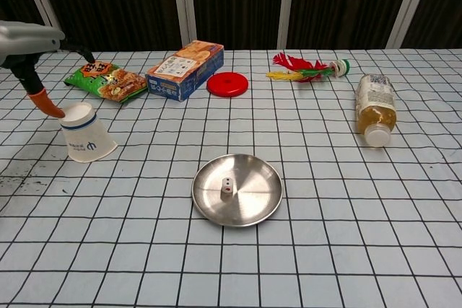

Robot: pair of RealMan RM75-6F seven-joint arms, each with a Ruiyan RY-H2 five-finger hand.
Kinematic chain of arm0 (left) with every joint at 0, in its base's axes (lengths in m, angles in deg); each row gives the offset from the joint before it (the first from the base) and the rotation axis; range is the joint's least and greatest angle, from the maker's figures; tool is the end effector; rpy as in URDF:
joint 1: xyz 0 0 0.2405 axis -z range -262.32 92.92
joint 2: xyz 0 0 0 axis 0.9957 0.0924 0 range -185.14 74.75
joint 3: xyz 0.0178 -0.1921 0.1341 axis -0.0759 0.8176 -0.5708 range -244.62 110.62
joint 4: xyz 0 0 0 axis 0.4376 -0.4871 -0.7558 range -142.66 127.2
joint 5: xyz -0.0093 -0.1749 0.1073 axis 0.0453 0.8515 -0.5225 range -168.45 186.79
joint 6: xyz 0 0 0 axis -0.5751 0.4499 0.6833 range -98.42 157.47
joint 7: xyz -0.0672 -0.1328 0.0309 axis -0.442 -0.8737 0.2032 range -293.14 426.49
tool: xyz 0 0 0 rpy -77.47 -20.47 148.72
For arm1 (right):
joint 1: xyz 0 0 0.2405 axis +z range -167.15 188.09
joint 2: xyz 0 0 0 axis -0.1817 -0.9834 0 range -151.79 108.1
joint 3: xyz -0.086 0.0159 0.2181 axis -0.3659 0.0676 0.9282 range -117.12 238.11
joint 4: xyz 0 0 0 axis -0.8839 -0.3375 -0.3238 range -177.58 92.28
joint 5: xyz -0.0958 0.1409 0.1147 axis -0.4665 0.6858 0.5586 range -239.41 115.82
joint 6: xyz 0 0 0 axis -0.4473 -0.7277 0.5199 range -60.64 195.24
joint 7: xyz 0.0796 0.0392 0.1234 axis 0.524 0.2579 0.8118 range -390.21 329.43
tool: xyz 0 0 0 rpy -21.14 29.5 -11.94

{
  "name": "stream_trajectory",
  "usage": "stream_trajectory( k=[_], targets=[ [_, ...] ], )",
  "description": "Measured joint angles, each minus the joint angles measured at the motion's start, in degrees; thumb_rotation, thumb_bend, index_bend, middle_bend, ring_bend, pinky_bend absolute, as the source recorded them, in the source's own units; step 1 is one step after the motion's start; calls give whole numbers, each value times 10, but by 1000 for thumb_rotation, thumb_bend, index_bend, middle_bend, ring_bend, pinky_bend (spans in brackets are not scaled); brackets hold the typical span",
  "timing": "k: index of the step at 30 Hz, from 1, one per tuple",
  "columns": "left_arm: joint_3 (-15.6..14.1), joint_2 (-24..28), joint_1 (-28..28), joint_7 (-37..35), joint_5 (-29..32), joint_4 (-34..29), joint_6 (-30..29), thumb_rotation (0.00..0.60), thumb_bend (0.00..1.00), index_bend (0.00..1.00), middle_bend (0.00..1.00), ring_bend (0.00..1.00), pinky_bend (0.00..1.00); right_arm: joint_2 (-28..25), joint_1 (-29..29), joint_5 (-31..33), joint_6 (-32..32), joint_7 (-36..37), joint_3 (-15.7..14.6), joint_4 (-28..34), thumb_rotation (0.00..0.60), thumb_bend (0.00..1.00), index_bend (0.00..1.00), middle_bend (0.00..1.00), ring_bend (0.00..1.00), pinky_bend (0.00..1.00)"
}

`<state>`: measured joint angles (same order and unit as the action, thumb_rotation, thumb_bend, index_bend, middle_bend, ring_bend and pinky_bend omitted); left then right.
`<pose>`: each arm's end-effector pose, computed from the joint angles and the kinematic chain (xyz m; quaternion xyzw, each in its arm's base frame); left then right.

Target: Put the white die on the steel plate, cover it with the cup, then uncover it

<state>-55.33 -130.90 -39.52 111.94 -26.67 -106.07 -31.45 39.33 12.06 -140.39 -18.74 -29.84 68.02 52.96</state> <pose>-0.1567 0.3496 0.0532 -0.7145 -0.3713 -0.2324 0.5455 -0.3032 -0.1843 0.1858 0.5210 -0.4062 0.3872 0.6432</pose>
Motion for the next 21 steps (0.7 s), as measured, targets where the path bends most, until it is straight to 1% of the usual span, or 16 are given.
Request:
stream_trajectory(
  k=[2,5,13,16,21],
  targets=[
    [-5,-5,4,6,1,3,-4,600,39,234,158,2,47,0,0,-1,1,0,0,1,600,96,187,98,134,72],
    [-12,-11,10,16,3,5,-11,600,98,263,195,3,47,-1,0,-2,0,0,-1,1,600,97,187,98,134,72],
    [-26,-16,18,36,17,4,-19,600,191,282,206,10,47,-2,-2,-5,-6,3,-1,4,600,96,187,98,135,72],
    [-33,-21,21,41,23,8,-17,600,250,295,233,31,47,-2,-2,-4,-5,3,0,4,600,96,187,98,134,72],
    [-40,-33,24,39,22,20,-13,600,315,308,285,66,47,0,-1,-3,-4,2,0,2,600,96,187,99,134,72]
  ],
)
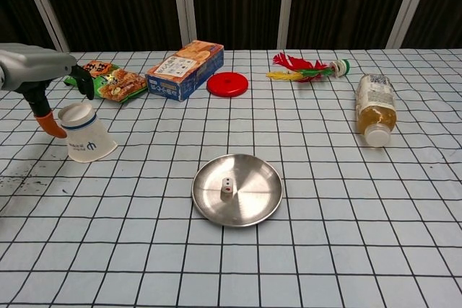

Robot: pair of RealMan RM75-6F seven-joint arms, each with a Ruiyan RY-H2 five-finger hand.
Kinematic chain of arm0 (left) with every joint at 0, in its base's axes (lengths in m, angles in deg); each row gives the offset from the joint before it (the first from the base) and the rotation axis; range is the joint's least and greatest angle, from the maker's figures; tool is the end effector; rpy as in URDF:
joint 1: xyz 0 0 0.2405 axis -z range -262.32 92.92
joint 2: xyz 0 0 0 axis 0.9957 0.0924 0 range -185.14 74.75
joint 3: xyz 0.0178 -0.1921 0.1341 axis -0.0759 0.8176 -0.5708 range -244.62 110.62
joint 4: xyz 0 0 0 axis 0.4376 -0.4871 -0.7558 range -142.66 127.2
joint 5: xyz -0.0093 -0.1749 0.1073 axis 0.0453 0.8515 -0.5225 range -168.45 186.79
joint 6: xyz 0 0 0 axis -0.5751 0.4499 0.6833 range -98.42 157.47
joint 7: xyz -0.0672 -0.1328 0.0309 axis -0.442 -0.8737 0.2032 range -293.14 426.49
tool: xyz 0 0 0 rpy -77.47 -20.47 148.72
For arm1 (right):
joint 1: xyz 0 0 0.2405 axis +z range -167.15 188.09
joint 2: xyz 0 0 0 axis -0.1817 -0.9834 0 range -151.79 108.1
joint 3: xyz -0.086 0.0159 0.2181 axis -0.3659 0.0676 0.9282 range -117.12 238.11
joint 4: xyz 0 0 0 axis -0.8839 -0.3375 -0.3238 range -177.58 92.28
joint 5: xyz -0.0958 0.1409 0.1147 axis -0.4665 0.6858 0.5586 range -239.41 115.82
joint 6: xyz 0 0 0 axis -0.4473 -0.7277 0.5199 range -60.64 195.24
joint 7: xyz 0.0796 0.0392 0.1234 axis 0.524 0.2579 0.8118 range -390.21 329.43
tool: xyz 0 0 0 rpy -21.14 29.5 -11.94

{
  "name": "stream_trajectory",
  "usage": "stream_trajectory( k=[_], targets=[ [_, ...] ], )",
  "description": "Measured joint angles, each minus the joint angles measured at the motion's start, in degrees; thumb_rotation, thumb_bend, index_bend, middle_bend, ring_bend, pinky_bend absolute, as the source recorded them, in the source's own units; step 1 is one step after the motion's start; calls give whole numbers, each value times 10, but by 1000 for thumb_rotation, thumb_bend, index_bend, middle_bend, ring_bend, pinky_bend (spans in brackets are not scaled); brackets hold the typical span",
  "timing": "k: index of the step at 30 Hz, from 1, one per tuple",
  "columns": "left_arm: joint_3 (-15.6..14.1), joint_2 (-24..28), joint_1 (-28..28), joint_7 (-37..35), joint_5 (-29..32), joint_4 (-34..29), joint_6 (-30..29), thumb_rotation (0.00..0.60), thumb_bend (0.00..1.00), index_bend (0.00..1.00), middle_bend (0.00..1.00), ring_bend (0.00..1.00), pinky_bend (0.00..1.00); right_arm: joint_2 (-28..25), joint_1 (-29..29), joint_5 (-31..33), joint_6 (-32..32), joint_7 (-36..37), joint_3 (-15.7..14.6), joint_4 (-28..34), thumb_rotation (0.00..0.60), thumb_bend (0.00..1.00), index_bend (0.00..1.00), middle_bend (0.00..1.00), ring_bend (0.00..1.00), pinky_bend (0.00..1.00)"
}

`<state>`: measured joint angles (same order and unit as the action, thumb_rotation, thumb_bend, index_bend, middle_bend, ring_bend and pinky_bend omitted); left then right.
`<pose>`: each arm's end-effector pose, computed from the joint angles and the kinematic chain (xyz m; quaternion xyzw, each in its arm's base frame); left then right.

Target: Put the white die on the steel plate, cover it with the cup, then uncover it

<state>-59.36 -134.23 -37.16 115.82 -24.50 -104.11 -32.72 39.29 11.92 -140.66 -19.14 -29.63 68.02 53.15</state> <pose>-0.1617 0.3427 0.0311 -0.7384 -0.3507 -0.1907 0.5435 -0.3020 -0.1836 0.1864 0.5197 -0.4053 0.3910 0.6425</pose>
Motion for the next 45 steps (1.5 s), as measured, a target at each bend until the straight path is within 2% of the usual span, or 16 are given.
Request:
stream_trajectory(
  k=[13,18,27,45],
  targets=[
    [-5,-8,2,-15,-32,0,-8,600,425,339,330,78,48,0,0,-1,0,1,-1,-1,600,96,187,98,134,72],
    [-11,-7,2,-13,-32,0,-8,600,427,345,316,78,48,0,-1,-2,-2,2,-1,0,600,97,187,98,134,72],
    [-17,-6,8,-4,-25,-3,-7,600,427,345,235,75,48,1,1,0,3,-2,-1,2,600,97,187,98,134,72],
    [-29,11,13,7,-10,-21,-16,600,427,343,248,74,48,-1,0,5,3,-4,0,6,600,96,187,98,134,72]
  ],
)
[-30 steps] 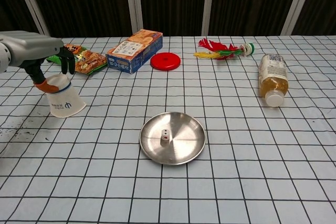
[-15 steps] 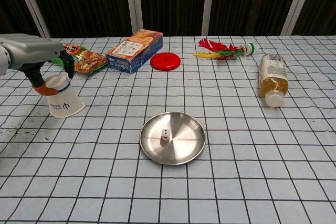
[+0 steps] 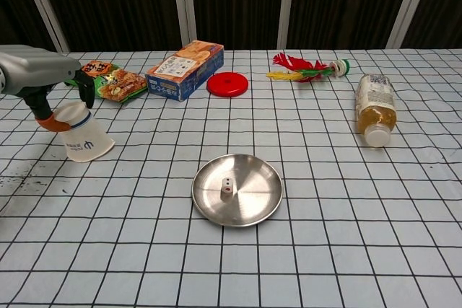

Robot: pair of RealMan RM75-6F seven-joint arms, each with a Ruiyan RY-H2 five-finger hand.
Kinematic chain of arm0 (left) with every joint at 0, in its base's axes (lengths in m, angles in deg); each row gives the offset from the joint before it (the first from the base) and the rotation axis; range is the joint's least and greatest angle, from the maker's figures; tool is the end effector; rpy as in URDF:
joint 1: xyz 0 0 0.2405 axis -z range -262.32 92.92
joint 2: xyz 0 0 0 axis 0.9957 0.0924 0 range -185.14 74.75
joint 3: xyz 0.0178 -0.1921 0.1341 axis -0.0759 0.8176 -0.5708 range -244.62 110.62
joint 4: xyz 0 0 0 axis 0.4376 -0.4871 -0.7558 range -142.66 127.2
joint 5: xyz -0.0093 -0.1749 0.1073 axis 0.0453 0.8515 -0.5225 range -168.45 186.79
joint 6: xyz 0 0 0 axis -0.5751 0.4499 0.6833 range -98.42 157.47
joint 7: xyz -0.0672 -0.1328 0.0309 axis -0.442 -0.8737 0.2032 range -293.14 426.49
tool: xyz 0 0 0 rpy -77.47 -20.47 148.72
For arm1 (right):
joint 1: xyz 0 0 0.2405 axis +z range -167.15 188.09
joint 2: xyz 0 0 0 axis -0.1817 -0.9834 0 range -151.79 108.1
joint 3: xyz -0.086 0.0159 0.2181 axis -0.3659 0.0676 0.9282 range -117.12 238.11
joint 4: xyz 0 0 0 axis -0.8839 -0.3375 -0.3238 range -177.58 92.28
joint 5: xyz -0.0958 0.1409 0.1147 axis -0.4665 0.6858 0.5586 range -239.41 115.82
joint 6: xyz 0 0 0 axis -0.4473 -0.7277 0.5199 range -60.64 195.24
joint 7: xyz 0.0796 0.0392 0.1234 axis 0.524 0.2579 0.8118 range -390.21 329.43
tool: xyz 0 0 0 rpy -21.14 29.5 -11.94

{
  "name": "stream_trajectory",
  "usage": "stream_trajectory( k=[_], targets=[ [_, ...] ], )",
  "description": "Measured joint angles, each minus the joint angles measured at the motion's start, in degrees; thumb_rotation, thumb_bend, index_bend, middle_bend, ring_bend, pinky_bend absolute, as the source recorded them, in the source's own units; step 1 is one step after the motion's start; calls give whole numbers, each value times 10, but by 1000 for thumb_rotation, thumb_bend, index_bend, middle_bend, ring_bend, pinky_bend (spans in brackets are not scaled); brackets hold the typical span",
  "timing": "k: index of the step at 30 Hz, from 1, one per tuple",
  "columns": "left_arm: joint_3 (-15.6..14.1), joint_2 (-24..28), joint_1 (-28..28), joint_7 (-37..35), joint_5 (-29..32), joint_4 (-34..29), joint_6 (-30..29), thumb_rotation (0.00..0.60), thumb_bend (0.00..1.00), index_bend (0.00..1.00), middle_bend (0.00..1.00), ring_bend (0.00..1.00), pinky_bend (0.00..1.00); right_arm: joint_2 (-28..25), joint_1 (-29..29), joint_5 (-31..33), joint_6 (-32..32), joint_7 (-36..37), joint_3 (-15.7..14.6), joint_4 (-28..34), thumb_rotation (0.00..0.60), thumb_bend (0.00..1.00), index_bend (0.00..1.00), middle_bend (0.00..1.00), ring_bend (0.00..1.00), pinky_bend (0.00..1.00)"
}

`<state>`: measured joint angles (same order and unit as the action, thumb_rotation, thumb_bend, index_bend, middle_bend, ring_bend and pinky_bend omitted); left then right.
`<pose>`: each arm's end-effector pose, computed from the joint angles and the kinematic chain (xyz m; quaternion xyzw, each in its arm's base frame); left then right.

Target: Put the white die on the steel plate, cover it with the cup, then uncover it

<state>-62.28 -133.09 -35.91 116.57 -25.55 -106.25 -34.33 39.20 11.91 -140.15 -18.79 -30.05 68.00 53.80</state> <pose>-0.1594 0.3352 0.0322 -0.7540 -0.3268 -0.1810 0.5403 -0.3016 -0.1833 0.1852 0.5181 -0.4103 0.3880 0.6424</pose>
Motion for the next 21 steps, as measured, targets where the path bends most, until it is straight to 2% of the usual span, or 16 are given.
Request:
stream_trajectory(
  k=[6,13,21],
  targets=[
    [-4,-1,0,-4,3,5,6,600,427,333,237,74,48,0,1,3,2,-3,0,2,600,96,187,98,134,72],
    [-10,-3,2,1,8,5,8,600,425,254,201,67,48,0,0,7,3,-4,1,3,600,96,187,100,134,72],
    [-13,0,5,5,14,-8,4,600,423,251,245,68,49,-5,-3,14,4,-4,1,7,600,96,187,100,134,72]
  ],
)
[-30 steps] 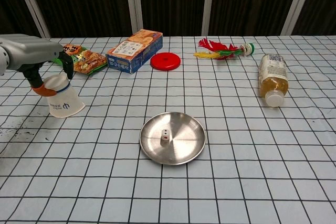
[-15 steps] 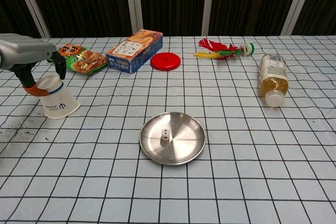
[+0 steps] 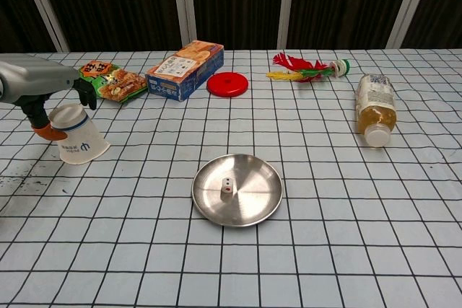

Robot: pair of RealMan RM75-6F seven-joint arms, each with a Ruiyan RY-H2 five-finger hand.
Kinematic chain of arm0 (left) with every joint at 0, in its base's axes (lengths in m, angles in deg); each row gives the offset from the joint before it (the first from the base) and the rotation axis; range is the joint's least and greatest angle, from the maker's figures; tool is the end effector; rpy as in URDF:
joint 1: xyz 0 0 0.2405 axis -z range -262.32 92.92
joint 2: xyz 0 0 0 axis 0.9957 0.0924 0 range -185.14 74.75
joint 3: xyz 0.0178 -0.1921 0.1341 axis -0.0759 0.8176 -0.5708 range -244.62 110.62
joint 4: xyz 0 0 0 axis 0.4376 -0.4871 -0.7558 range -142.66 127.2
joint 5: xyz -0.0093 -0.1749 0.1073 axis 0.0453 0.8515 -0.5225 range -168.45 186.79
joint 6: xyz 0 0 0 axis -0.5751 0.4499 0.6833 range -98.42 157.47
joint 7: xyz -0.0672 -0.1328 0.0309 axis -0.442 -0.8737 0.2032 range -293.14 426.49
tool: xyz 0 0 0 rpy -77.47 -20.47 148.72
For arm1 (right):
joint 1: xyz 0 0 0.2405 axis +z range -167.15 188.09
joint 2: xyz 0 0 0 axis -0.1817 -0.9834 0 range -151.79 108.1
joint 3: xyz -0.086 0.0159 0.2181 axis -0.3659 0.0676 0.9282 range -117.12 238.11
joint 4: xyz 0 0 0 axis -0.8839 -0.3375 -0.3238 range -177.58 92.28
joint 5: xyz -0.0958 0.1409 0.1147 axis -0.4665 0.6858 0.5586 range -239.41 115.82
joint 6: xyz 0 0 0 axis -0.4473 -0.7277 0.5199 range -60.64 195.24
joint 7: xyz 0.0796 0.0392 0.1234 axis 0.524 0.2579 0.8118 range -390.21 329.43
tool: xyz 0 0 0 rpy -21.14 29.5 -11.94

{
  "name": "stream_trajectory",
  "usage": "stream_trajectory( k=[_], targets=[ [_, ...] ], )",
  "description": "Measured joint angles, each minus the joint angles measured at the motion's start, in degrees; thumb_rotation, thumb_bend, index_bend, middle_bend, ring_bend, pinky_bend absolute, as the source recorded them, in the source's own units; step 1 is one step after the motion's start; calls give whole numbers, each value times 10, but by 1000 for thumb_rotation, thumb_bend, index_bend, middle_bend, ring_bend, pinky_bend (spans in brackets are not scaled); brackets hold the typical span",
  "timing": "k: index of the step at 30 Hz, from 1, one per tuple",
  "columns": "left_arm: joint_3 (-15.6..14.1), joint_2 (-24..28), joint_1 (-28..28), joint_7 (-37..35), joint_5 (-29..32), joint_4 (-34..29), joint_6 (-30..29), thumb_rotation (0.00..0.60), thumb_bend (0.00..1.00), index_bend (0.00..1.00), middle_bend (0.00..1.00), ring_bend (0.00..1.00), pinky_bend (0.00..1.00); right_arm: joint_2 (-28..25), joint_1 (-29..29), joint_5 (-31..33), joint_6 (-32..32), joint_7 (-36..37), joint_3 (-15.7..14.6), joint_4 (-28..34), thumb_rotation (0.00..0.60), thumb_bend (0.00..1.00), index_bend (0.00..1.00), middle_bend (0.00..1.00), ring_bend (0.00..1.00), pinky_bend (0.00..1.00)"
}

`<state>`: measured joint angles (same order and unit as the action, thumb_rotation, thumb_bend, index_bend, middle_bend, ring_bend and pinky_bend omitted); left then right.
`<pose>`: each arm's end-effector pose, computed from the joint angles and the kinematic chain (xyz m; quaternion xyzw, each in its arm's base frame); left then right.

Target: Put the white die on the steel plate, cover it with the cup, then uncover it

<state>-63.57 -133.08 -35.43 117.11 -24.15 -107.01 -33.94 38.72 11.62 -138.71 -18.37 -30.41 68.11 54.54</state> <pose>-0.1625 0.3294 0.0274 -0.7612 -0.3320 -0.1660 0.5318 -0.3043 -0.1815 0.1869 0.5107 -0.4183 0.3799 0.6480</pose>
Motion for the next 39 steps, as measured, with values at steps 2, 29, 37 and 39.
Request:
stream_trajectory(
  k=[2,29,37,39],
  targets=[
    [0,1,0,0,1,-3,-1,600,398,251,249,68,49,0,-1,0,-1,0,0,0,600,96,187,100,134,72],
    [-5,9,0,-11,4,-3,-7,600,428,229,241,73,63,1,0,7,3,-1,2,5,600,96,187,101,134,72],
    [-3,11,-1,-14,4,-5,-12,600,430,249,269,77,73,2,1,7,4,-2,2,5,600,96,187,101,134,72],
    [-3,12,-1,-15,5,-5,-11,600,430,252,270,78,73,1,0,6,4,-2,2,5,600,96,187,101,134,72]
  ],
)
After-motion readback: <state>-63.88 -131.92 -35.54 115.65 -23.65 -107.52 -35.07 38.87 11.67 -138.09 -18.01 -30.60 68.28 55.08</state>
